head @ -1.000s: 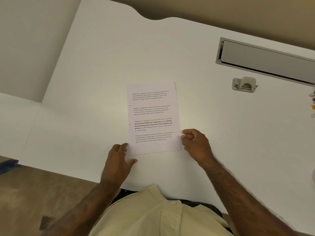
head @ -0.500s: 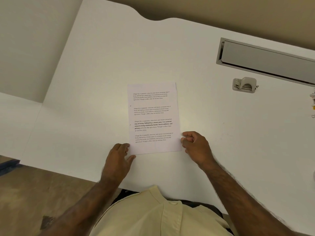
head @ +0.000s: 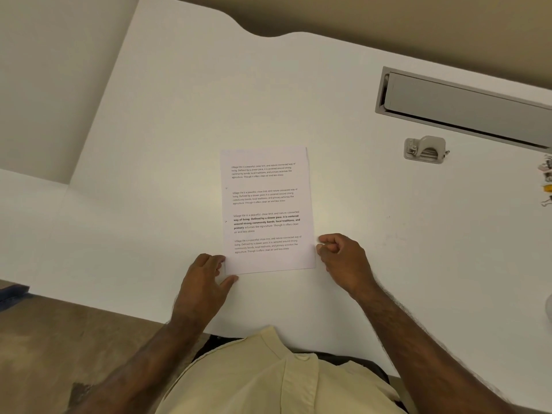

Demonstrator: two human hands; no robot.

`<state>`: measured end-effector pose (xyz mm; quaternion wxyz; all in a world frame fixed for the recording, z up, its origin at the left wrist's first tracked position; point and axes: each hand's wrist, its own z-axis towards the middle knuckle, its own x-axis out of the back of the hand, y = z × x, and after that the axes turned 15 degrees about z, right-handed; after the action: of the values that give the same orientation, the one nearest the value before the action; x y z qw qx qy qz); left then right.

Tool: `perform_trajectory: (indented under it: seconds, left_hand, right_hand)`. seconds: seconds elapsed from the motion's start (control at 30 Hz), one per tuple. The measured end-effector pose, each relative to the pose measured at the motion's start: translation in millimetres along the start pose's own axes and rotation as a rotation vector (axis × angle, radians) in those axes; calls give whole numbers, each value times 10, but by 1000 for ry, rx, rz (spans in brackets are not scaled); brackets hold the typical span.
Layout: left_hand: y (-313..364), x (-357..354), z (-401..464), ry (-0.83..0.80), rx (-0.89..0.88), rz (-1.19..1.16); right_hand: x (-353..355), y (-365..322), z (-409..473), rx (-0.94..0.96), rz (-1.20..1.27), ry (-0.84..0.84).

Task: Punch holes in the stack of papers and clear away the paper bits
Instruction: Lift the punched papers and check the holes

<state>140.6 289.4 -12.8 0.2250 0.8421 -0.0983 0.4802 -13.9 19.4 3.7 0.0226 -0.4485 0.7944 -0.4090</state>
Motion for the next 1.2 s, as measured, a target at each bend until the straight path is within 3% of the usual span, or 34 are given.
perform_trajectory:
  seconds: [0.33,0.77,0.97,1.2]
  left_hand:
    - [-6,23,-32,-3,-4,16]
    - [251,175,-74,44,-22,46]
    - [667,92,-168,152,-192,34]
    - [1437,-280,-312,180,-480,74]
  right_hand:
    - [-83,27,4,63,-62,-33]
    - [201,56,-83,173,-18,56]
    - [592,351,-121,471,-169,220]
    - [1328,1029,26,554,-378,461]
